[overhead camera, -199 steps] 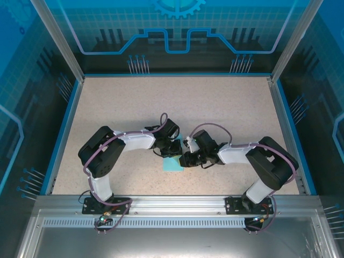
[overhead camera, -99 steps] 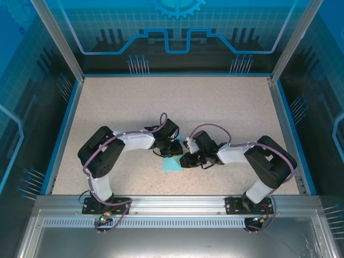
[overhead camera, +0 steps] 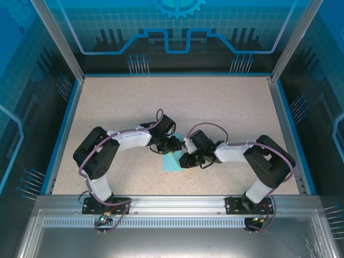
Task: Fold a paper plane with a square sheet of paper (pick it up from the middle)
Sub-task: Fold the triangle a second time at the center of the table.
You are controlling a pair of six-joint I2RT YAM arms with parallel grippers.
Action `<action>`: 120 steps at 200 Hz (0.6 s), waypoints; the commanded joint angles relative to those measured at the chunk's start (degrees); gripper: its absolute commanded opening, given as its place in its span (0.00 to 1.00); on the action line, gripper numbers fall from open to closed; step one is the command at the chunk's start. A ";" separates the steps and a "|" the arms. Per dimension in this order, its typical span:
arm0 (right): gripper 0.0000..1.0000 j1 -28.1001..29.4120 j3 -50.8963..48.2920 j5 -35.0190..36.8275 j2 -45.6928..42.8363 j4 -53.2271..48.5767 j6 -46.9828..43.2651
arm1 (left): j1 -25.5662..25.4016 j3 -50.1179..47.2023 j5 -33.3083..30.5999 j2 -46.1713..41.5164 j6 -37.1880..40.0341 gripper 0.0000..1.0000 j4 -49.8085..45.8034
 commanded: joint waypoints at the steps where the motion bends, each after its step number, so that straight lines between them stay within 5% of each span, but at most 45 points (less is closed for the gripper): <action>1: 0.14 2.56 -1.38 5.83 5.10 -3.35 -1.85 | 1.43 2.30 -2.15 -5.03 2.48 0.39 -5.43; 120: 0.15 3.00 -0.88 5.55 5.04 -2.70 -1.47 | 0.42 -5.50 2.92 -7.58 0.83 0.27 -1.04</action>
